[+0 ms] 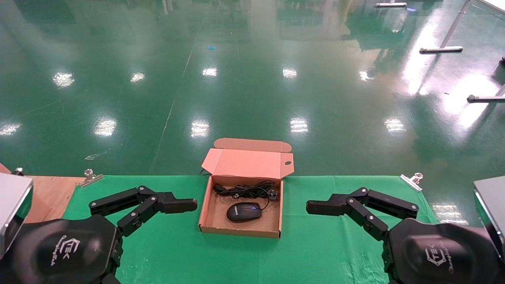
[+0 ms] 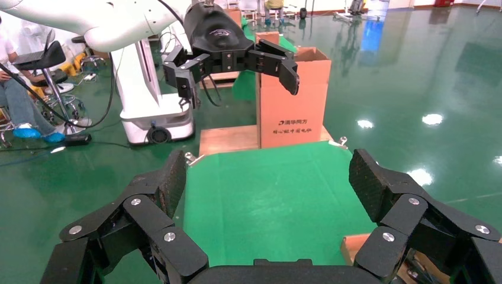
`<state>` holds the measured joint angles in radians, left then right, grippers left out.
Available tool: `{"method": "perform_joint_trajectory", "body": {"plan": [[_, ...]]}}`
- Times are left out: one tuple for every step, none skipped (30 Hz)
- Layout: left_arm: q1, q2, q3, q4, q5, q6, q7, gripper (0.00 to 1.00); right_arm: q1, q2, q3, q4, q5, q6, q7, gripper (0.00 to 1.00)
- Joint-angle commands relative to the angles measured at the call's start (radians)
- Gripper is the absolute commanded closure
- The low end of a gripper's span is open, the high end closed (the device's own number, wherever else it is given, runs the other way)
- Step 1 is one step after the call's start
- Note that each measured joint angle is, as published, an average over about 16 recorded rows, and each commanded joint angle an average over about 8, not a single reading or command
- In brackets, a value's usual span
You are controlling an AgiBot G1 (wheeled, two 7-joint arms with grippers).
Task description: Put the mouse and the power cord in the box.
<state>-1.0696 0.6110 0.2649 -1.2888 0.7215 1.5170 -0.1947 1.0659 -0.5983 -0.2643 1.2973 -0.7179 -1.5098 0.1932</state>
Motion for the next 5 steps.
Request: {"method": "perform_joint_trajectory", "body": {"plan": [[-0.001,0.0,0.004,0.001,0.002,-0.006,0.002,0.0,0.002,-0.003,-0.004,-0.003,-0.003,0.004,-0.001,0.0],[-0.001,0.0,0.005,0.002,0.003,-0.007,0.002,0.0,0.002,-0.004,-0.005,-0.004,-0.004,0.004,-0.002,0.0],[-0.001,0.0,0.005,0.002,0.003,-0.008,0.003,0.0,0.003,-0.004,-0.005,-0.004,-0.004,0.005,-0.002,0.0],[-0.002,0.0,0.006,0.002,0.003,-0.009,0.003,0.0,0.003,-0.005,-0.005,-0.005,-0.004,0.005,-0.002,0.0],[-0.002,0.0,0.006,0.002,0.003,-0.009,0.003,0.0,0.003,-0.005,-0.006,-0.005,-0.005,0.006,-0.002,0.0]]}}
